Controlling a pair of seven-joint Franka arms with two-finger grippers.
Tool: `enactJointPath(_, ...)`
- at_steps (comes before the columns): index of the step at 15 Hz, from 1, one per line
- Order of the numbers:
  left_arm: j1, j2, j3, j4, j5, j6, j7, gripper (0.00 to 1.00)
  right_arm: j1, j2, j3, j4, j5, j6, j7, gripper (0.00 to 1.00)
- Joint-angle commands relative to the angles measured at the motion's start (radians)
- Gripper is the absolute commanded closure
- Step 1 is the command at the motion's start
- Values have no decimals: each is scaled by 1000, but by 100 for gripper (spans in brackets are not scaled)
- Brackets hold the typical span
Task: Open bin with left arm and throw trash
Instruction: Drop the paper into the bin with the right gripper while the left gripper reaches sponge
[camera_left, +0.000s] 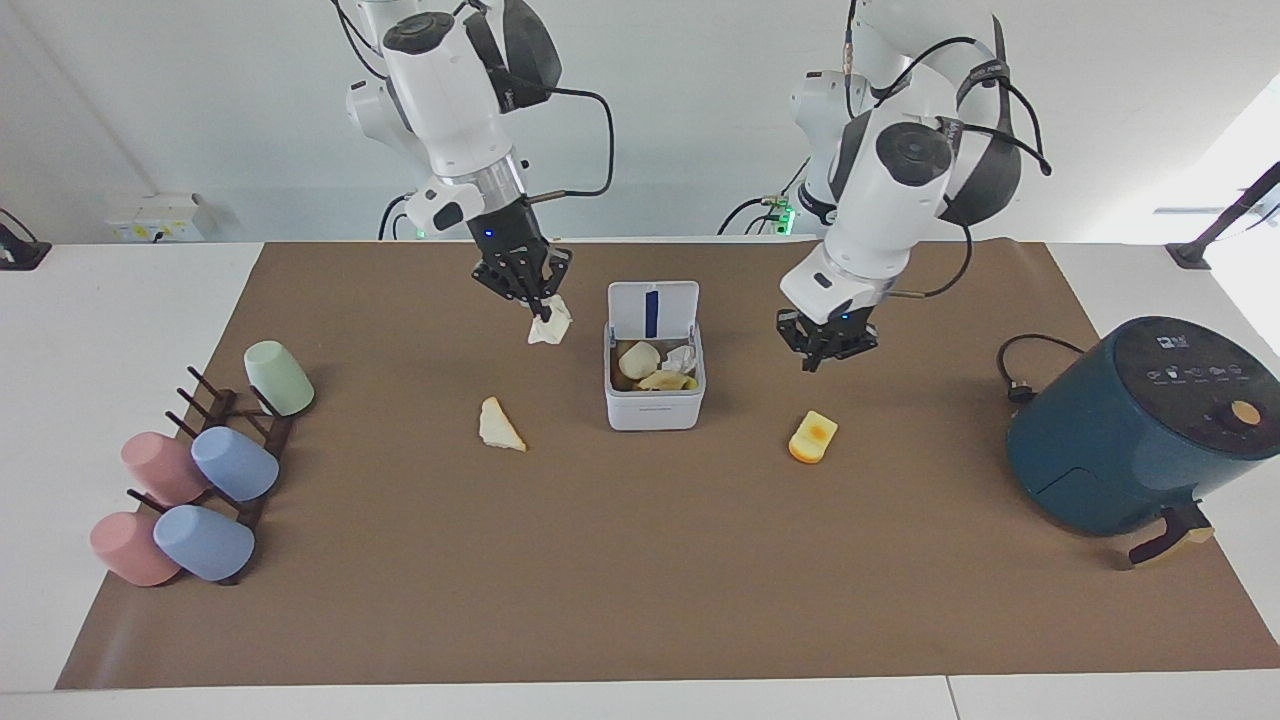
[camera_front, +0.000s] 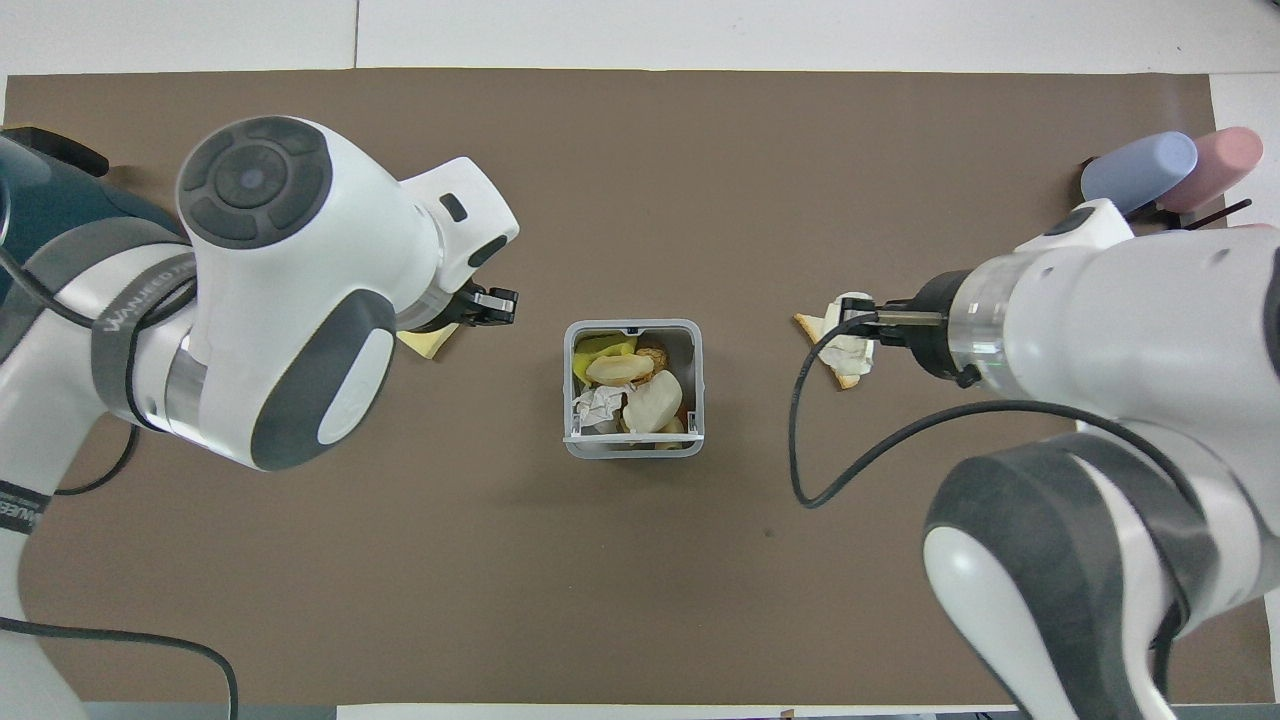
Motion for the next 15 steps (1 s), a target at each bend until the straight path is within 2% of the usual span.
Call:
enactJointPath(1,51,-34,-5,-108,-24,99,104,0,71,118,-3,61,20,91,131,100)
enactJointPath(5,49,-11,-5,-246,-24,326,117,0,139,198,-1,92,20,134,208,100)
enactJointPath(9,39,78,-5,-276,-24,453,134,0,166,209,-1,80,21,124,246,100)
enactJointPath(10,36,98,-5,-276,-23,478,146,0,168,209,-1,80,20,124,248,82)
enactJointPath(11,34,119,-5,-276,-21,493,170,0,175,209,-1,82,20,119,251,1)
enactJointPath(15,13,166,-5,-274,-21,532,189,0,179,209,-4,92,-8,79,239,0)
